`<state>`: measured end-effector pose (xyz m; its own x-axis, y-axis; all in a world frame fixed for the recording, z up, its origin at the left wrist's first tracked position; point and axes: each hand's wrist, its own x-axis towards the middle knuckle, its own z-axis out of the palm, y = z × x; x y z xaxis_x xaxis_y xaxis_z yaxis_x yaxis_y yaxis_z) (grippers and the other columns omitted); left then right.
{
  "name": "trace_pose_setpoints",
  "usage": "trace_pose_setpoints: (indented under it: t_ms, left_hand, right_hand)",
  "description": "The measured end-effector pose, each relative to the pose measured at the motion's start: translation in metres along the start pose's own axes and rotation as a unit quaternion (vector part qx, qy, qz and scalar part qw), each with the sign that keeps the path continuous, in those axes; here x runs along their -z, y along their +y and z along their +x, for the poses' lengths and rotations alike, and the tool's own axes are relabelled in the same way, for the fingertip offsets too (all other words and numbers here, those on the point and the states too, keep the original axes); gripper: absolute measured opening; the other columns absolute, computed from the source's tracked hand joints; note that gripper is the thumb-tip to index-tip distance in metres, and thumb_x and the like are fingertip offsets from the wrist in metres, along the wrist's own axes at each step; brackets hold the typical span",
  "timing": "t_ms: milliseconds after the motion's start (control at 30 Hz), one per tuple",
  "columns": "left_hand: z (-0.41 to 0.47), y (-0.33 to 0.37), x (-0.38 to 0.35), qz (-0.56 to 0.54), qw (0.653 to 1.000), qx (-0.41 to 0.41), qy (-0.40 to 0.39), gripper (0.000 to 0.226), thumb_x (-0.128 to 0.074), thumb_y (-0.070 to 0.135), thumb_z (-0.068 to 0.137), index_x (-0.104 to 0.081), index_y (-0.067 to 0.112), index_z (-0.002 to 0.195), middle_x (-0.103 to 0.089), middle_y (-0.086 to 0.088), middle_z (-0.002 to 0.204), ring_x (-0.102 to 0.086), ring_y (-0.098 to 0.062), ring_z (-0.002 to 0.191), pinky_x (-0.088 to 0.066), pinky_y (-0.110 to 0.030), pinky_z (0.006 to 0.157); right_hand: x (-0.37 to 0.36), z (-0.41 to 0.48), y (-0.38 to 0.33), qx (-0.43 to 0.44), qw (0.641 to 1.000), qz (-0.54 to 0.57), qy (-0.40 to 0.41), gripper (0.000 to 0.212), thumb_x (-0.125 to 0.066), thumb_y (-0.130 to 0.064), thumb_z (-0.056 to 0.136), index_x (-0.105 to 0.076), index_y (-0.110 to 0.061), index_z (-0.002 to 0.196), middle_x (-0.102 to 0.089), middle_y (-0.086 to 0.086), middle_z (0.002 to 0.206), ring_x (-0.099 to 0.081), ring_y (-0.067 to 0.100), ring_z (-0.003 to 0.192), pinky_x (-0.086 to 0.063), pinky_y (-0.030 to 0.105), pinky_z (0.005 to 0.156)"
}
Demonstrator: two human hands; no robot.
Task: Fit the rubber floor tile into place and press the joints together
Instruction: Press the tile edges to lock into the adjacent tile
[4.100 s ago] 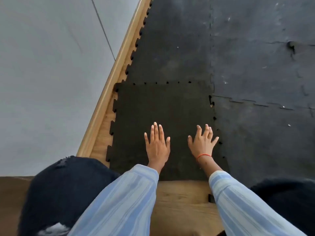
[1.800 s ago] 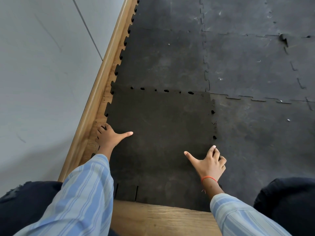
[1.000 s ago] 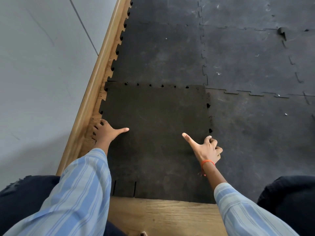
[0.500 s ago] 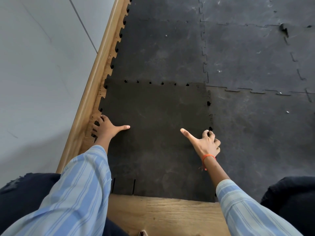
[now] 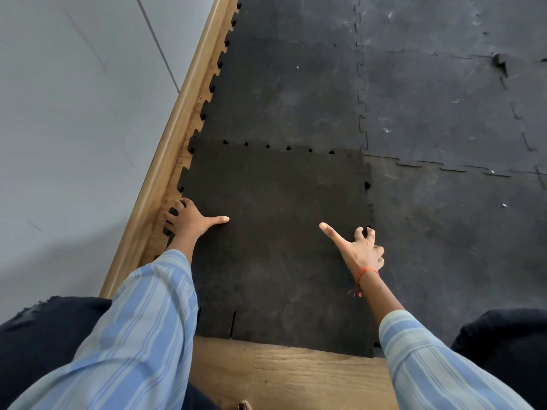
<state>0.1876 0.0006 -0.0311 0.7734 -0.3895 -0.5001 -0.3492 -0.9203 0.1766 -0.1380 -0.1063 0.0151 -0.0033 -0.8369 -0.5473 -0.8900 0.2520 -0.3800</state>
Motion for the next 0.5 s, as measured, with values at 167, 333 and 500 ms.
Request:
trace_pose_setpoints:
  t_ms: [167,333,500]
  left_hand:
    - [-0.0003,0.0031,0.0016,0.009,1.0,0.004,-0.001,0.127,-0.073,0.071,0.062,-0.008,0.011,0.153,-0.004,-0.014,0.16,-0.006,-0.046,0.143,-0.018,-0.062,0.112]
    - [0.0047,-0.0007,0.004,0.021,1.0,0.002,-0.002,0.128,-0.073,0.073,0.06,-0.01,0.011,0.153,-0.006,-0.013,0.16,-0.008,-0.046,0.142,-0.021,-0.062,0.111]
    - [0.0063,0.0031,0.0057,0.038,0.999,0.004,-0.014,0.131,-0.073,0.072,0.06,-0.007,0.008,0.153,-0.006,-0.016,0.159,-0.011,-0.047,0.141,-0.021,-0.062,0.111]
  right_hand:
    - [0.001,0.0004,-0.0016,0.004,1.0,0.018,-0.011,0.112,-0.041,-0.094,0.056,-0.036,-0.026,0.145,-0.01,0.0,0.161,-0.014,0.037,0.142,-0.009,0.052,0.117]
    - [-0.001,-0.0031,-0.002,0.014,0.999,0.018,-0.027,0.098,-0.048,-0.092,0.053,-0.049,-0.039,0.135,-0.009,0.001,0.161,-0.015,0.035,0.142,-0.009,0.05,0.118]
    - [-0.0039,-0.0052,0.0006,0.02,0.999,0.014,-0.02,0.088,-0.05,-0.091,0.052,-0.055,-0.044,0.126,-0.008,0.002,0.161,-0.016,0.034,0.141,-0.009,0.048,0.117]
